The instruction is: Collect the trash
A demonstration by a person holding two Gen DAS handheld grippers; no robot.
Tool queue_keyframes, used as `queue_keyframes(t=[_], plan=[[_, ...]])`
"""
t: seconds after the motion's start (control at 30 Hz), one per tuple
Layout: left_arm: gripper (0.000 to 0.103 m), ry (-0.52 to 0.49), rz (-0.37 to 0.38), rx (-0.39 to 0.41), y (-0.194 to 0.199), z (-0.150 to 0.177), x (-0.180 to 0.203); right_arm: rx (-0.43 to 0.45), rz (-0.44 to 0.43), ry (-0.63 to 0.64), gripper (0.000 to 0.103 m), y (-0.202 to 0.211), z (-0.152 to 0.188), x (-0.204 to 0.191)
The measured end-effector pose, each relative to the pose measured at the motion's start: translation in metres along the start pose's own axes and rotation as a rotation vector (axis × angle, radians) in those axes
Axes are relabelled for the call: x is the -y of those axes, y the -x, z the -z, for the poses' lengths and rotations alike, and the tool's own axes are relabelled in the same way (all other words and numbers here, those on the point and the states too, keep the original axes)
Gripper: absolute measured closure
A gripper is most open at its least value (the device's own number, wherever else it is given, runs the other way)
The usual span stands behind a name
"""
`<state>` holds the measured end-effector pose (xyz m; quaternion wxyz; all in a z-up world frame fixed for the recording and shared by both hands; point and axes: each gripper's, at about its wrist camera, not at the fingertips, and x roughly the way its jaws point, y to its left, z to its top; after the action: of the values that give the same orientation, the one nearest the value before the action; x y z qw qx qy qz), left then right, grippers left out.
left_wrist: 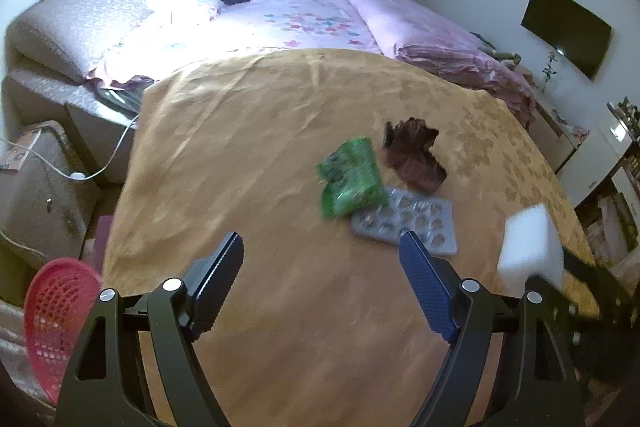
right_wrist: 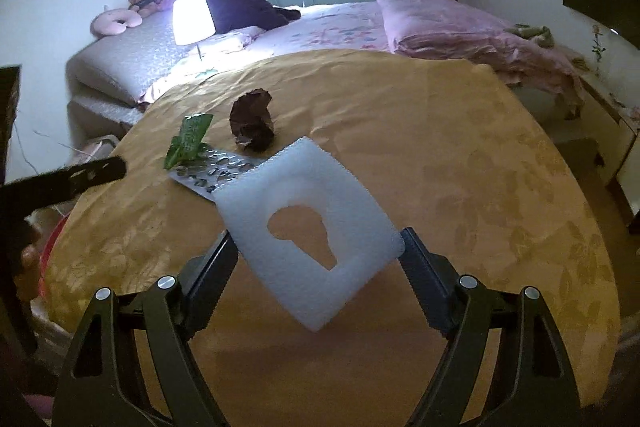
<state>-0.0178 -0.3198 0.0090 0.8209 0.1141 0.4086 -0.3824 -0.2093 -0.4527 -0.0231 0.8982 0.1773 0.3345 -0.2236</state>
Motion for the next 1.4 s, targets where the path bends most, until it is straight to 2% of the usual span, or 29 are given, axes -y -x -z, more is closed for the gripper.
queue_keyframes(t=[0.27, 0.43, 0.57, 0.63, 0.67, 0.77, 1.13, 1.27, 1.4], plan=[[0.027, 0.035, 0.018, -0.053, -0.041, -0.027, 0.009, 0.011, -0.024, -0.018, 0.024, 0.001, 0.004, 0.009], [0.035, 0.046, 0.014, -0.088, -0.062, -0.036, 0.005, 0.016, -0.029, -0.018, 0.024, 0.000, 0.003, 0.009], [0.046, 0.055, 0.009, -0.097, -0.075, -0.042, 0.004, -0.004, -0.048, -0.032, 0.024, -0.003, 0.007, 0.010], [0.054, 0.046, 0.009, -0.099, -0.077, -0.044, 0.005, -0.055, -0.084, -0.066, 0.024, -0.013, 0.011, 0.013], [0.061, 0.040, 0.012, -0.101, -0.078, -0.044, 0.005, -0.041, -0.082, -0.067, 0.025, -0.013, 0.012, 0.013], [0.063, 0.015, 0.011, -0.095, -0.078, -0.043, 0.005, -0.046, -0.060, -0.044, 0.026, -0.014, 0.012, 0.008], [0.065, -0.026, 0.029, -0.052, -0.050, -0.027, 0.003, -0.060, -0.084, -0.033, 0.026, -0.012, 0.011, 0.007], [0.065, -0.033, 0.039, -0.041, -0.035, -0.016, -0.003, -0.068, -0.071, -0.019, 0.016, -0.011, 0.009, 0.004], [0.065, -0.049, 0.038, -0.031, -0.022, -0.004, -0.009, -0.028, -0.030, 0.011, 0.011, -0.003, 0.004, 0.005]])
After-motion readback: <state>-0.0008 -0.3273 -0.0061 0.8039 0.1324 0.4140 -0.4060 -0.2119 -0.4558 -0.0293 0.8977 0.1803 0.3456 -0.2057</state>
